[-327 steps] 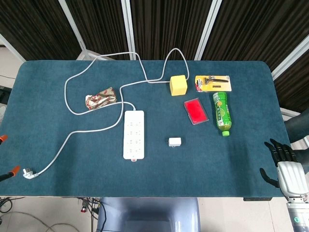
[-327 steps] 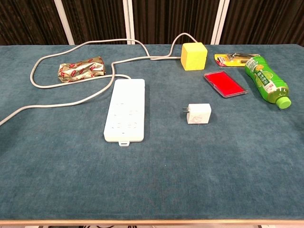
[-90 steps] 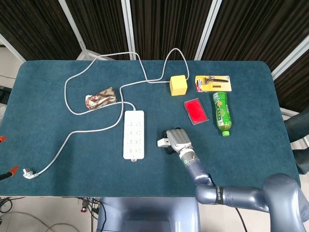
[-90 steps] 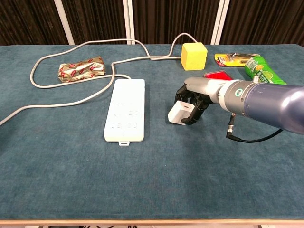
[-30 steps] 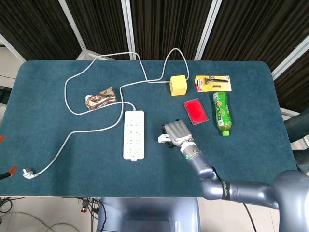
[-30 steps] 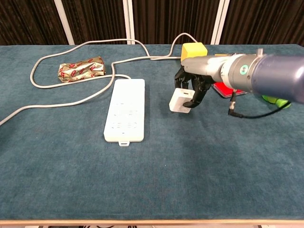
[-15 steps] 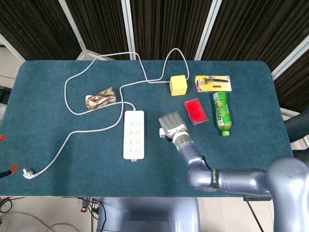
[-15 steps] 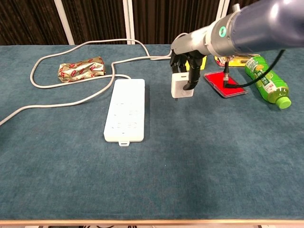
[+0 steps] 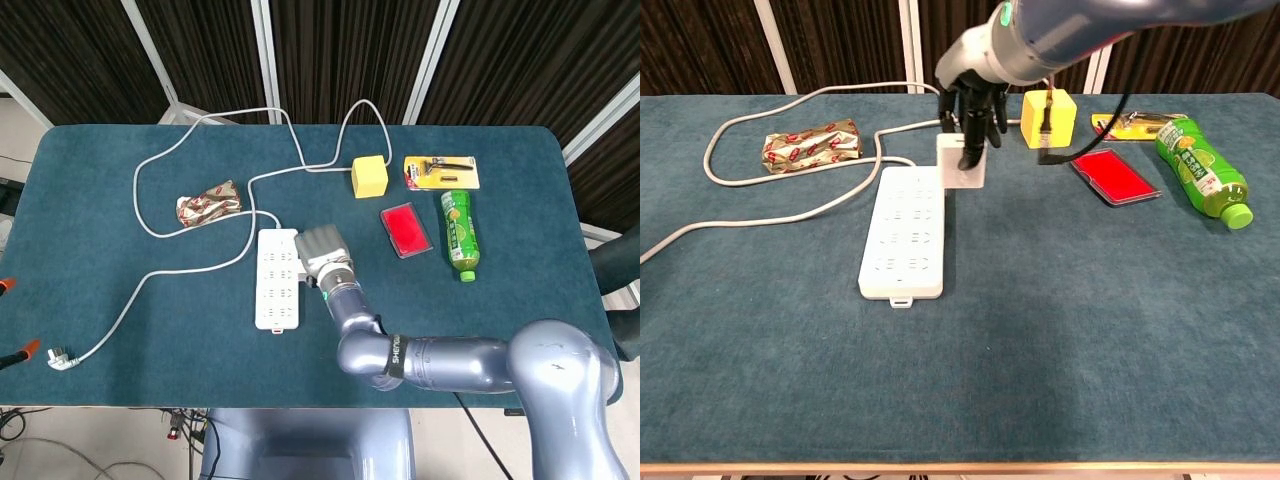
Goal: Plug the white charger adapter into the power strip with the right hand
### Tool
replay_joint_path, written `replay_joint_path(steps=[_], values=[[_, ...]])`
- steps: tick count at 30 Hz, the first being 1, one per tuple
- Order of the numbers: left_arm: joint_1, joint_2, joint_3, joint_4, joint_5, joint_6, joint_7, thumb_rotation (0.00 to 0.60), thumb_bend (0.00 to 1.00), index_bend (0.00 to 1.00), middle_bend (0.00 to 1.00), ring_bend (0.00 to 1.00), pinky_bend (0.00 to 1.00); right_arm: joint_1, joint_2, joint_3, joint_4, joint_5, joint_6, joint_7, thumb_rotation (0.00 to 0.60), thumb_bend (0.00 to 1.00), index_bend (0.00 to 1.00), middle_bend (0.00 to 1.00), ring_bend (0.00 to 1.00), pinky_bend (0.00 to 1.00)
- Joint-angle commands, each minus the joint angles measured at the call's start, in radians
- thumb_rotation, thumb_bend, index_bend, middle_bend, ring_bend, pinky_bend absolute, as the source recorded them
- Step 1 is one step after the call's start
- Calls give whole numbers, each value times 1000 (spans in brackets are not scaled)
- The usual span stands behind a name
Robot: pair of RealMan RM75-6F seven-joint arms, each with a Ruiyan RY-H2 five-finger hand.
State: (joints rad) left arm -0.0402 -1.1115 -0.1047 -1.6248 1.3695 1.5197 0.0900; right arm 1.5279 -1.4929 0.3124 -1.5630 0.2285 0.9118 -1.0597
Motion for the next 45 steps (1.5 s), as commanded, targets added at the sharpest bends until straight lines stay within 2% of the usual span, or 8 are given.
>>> replay_joint_path(steps=[1,10,22,29,35,41,45], values=[[2,2,0,-1,0,2,-4,600,85,203,0,0,0,21,-20,11,20,14,-1,-6,600,501,743,587,529,314],[6,9,-1,0,1,8,-21,600,85,203,0,0,0,64,-80,33,95,33,8,-5,600,501,743,587,529,314],[6,14,1,-2,3,6,-30,600,85,203,0,0,0,92,-175,32,208,44,67,-42,600,501,743,597,532,314],[6,16,0,0,0,3,-36,600,85,203,0,0,0,97,-216,67,267,99,84,-91,600,501,743,597,532,314],[7,19,-2,1,-3,4,-42,600,85,203,0,0,0,92,-246,86,299,104,89,-124,600,501,743,597,532,314],[6,19,-1,0,-2,2,-41,600,85,203,0,0,0,77,-272,105,320,58,88,-115,600,501,743,597,532,314],[6,20,-1,0,-4,2,-41,600,85,203,0,0,0,53,-292,90,335,-48,77,-76,600,501,743,597,533,314]])
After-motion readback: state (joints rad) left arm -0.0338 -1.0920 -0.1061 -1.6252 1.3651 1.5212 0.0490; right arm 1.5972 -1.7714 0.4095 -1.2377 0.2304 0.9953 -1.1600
